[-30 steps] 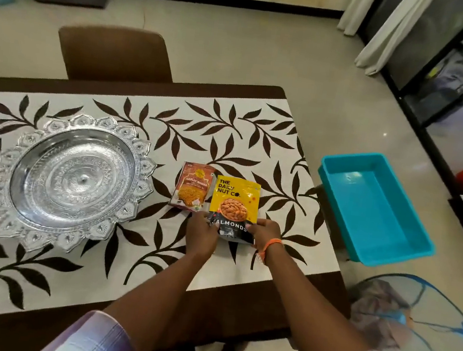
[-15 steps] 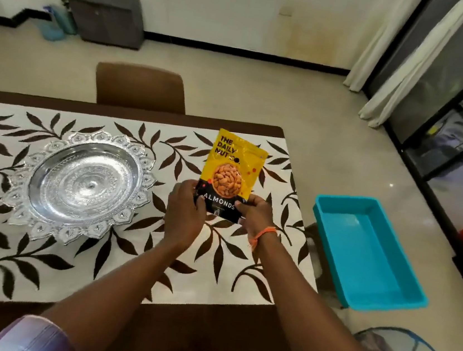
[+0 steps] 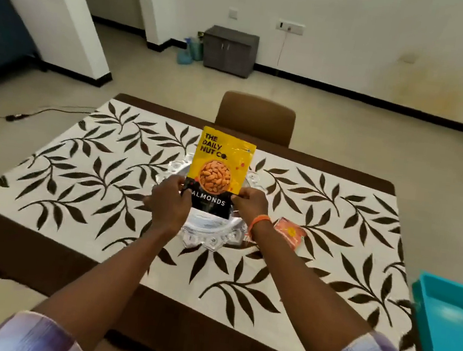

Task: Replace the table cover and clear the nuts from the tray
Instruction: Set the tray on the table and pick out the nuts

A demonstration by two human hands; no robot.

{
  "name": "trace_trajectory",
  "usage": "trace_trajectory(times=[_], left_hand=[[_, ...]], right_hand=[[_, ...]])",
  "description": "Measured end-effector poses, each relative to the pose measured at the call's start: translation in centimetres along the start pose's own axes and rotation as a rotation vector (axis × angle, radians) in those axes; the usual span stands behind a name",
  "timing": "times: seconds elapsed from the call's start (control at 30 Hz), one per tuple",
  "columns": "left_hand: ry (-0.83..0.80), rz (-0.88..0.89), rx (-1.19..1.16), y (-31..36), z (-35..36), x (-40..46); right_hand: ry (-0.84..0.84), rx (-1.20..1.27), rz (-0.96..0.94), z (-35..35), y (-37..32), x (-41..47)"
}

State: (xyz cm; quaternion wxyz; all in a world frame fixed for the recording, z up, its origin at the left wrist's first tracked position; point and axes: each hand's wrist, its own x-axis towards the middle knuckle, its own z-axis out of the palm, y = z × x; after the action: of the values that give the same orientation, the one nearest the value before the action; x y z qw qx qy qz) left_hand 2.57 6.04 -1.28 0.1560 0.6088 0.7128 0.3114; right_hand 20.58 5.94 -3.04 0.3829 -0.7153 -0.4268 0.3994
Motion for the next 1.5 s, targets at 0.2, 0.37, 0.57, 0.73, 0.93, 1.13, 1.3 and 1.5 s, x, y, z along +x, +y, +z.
trace_trajectory(times=[0.2,0.37,0.57,0.73,0.93,1.13,1.3,1.5], left_hand=[[-0.059,-0.043,0.073,-4.9,-0.2,4.7],[-0.124,0.031,0.112,-6.7,1.0,6.7],[-0.106,0.077,0.123,-7.3,1.6,7.1],[0.029,0.115,0.058,-5.5,1.5,6.4],[-0.018,0.459,-0.161,2.5,4.0,3.2],[-0.430,0.522,-0.250,10.5,10.8,-2.4],[-0.811,0.304,-0.059,13.0,18.5,-6.8],[-0.827,0.033,0.295,9.7,23.0,-7.8]], right_hand=[[0.027,-0.149,0.034,5.5,-3.2,2.5],[0.102,-0.182,0.095,7.1,-3.4,4.6],[0.171,-0.200,0.072,7.7,-3.4,5.5],[0.244,-0.117,0.007,6.5,-3.0,4.3],[0.461,0.021,-0.028,-0.9,-0.9,2.5],[0.544,0.088,0.327,-8.8,8.0,2.0],[0.360,0.069,0.480,-10.6,14.7,1.5],[0.160,0.083,0.501,-10.4,21.4,4.1]])
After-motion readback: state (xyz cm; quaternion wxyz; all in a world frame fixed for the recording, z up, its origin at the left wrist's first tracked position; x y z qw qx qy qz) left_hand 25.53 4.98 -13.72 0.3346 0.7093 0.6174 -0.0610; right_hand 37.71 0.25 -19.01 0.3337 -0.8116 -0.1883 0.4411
